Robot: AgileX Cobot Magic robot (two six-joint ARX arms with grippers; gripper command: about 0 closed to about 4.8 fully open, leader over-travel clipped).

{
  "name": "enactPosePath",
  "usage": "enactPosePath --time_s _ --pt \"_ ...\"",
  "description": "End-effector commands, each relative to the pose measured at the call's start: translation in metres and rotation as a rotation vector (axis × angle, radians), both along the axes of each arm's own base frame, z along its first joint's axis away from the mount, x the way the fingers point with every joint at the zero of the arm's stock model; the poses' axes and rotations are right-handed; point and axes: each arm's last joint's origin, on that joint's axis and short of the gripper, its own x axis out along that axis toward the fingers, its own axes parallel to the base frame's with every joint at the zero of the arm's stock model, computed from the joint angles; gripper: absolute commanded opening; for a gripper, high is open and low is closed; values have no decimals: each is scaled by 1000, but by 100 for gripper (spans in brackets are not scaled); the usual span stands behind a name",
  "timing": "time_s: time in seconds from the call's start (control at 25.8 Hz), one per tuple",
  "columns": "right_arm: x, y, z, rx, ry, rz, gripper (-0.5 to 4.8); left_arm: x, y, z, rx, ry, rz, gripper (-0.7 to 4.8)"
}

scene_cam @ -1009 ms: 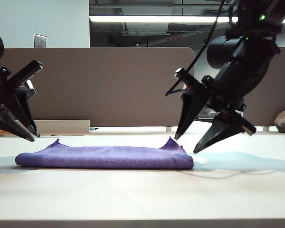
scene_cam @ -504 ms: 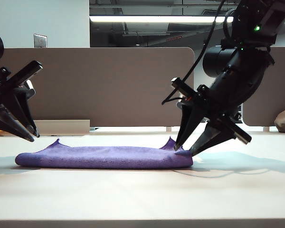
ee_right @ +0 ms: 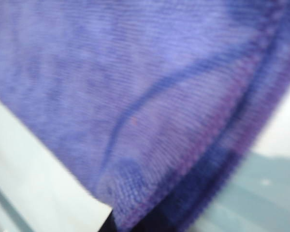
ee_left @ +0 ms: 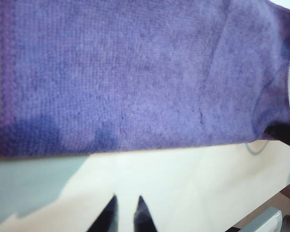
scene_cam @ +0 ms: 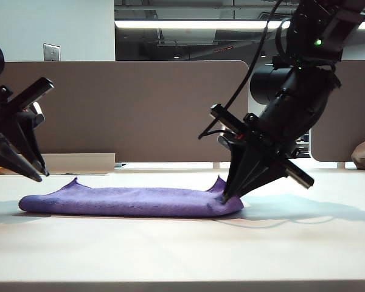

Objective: Fold the bottom of the cloth upward, then fold it vertically to form a square shape.

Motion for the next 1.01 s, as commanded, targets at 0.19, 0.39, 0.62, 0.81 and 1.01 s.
enactPosePath --time_s 0.19,0.39,0.62,0.81,1.01 --pt "2 19 37 -131 -88 57 -7 -4 1 16 1 -88 -3 47" --pt "1 36 61 -207 -160 78 -7 -11 2 35 23 -176 9 29" --pt "-5 60 72 -229 -216 121 -7 -27 3 63 27 -294 18 23" --pt "-12 77 64 -230 -214 159 -7 -49 4 87 23 -381 19 -6" --pt "-16 87 65 -220 -240 180 -7 -53 4 88 28 -370 18 -6"
